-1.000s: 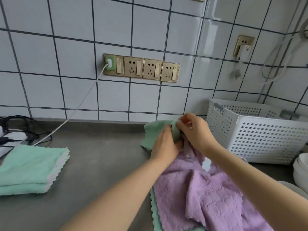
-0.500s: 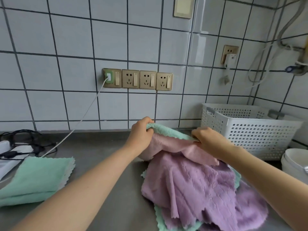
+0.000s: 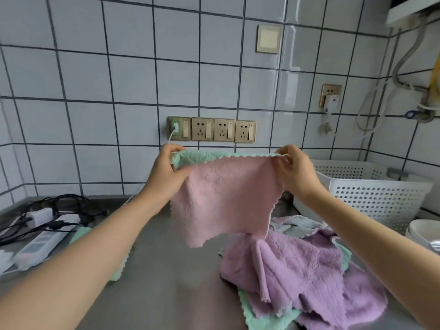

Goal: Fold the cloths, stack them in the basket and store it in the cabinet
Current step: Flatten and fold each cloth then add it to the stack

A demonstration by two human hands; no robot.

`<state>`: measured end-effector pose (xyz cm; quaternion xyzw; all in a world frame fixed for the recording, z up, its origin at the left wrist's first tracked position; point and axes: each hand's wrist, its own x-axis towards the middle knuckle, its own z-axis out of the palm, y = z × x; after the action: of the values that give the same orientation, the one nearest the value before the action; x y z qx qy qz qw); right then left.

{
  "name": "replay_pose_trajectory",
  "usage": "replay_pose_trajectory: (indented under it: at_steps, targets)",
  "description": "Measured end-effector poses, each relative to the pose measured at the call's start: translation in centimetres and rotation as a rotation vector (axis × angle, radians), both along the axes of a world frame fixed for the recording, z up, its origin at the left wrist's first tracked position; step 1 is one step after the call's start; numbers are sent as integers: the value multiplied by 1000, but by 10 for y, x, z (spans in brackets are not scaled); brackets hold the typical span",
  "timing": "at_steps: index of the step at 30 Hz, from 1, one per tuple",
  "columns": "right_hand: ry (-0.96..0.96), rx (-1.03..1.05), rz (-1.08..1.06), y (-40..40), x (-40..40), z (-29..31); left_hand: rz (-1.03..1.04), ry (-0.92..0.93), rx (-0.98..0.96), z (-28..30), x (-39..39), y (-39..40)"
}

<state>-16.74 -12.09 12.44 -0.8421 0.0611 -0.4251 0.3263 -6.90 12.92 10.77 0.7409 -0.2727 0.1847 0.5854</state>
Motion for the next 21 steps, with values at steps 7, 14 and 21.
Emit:
replay_pose_trajectory:
  at_steps: [7,14,21]
  targets:
    - [87,353,423,65,-26,12,-43,133,-191,6,-28,92]
    - [457,308,549,91,-24,-14,-5,281,-173,-23,-47,156]
    - [832,-564,148,101,0,-130,68,722,257,-141,-35,188]
